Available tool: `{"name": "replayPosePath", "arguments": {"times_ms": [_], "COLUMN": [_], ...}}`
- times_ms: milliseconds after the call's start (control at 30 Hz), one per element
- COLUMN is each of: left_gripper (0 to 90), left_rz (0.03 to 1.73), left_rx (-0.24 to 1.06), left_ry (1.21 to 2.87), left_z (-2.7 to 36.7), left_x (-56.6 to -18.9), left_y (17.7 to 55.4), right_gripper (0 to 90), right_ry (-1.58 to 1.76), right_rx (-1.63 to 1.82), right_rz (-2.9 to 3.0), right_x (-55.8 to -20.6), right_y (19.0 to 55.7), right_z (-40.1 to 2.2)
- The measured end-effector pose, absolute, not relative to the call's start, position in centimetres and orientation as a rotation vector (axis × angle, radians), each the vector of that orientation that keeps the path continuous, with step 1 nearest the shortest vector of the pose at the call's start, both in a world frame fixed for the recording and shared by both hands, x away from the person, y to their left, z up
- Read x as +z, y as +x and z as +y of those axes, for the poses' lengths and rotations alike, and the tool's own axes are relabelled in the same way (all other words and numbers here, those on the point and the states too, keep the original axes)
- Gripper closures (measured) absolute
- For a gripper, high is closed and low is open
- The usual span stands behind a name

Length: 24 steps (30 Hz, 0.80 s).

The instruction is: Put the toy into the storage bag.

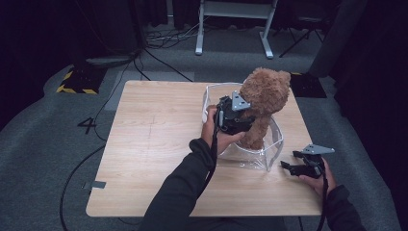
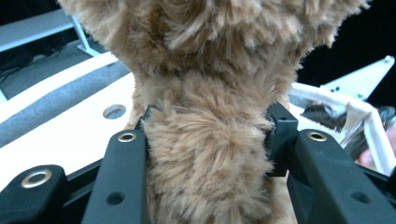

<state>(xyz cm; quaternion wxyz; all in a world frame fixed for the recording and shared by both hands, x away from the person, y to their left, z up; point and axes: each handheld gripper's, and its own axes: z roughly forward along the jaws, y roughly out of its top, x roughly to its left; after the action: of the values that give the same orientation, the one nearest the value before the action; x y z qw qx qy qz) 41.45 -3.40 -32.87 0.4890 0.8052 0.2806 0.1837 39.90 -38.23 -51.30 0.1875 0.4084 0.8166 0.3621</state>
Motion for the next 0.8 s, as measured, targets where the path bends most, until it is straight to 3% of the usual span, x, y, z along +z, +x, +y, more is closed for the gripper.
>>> {"name": "replayPosePath", "arguments": {"times_ms": [800], "left_gripper": [53.6], "left_rz": [0.613], "left_rx": [0.430], "left_ry": [2.150], "left_z": [-2.77], "left_x": [-33.29], "left_y": [40.86], "right_gripper": [21.6], "right_ry": [1.147], "right_rx": [1.019], "right_rz": [2.299], "right_x": [-51.30], "right_y": [39.89], "right_z": [-38.23]}}
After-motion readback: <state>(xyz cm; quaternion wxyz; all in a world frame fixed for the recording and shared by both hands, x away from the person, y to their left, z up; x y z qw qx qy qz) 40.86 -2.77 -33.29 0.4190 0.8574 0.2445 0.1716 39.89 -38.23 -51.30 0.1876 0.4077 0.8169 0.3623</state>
